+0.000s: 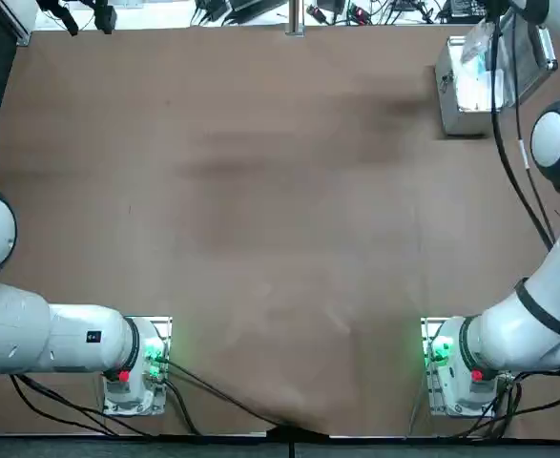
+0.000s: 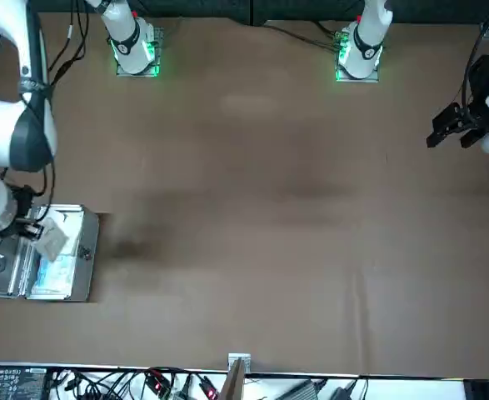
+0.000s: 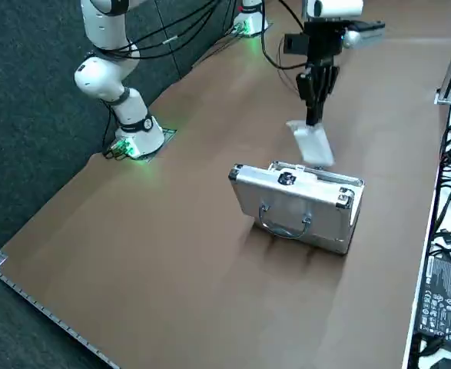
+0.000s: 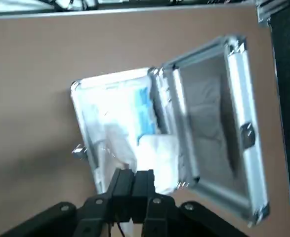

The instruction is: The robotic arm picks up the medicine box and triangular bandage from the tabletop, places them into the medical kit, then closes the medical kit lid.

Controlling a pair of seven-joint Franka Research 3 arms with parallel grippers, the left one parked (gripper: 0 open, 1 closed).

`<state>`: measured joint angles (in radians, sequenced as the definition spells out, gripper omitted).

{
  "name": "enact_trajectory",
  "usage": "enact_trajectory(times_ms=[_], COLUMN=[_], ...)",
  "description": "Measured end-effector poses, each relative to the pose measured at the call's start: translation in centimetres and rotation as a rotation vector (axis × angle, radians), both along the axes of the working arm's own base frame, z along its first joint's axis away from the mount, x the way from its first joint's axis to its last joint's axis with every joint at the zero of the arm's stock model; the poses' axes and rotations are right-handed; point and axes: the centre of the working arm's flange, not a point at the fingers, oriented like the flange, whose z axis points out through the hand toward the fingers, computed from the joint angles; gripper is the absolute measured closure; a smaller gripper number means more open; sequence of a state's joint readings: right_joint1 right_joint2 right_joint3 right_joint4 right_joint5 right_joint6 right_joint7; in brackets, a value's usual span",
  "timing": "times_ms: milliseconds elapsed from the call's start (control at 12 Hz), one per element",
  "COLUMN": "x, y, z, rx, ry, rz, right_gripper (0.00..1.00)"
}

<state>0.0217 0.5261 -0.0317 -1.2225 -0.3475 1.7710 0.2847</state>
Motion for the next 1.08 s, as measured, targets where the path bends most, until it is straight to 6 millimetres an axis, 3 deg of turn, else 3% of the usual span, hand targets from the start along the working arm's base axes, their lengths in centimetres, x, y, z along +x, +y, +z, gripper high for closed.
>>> enact_trajectory(times_ms=[250,500,1083], x=[1.6,2.5,2.9], y=[-2.8,-4.4,-5.6], z=[-2.2,-4.7,-6.9], rx=[-0.022,-0.076,-0.124], ry=[-0.029,-0.033,-0.003], rz=[0.016,0.033,0.039], right_gripper=[0.99,0.99,0.99])
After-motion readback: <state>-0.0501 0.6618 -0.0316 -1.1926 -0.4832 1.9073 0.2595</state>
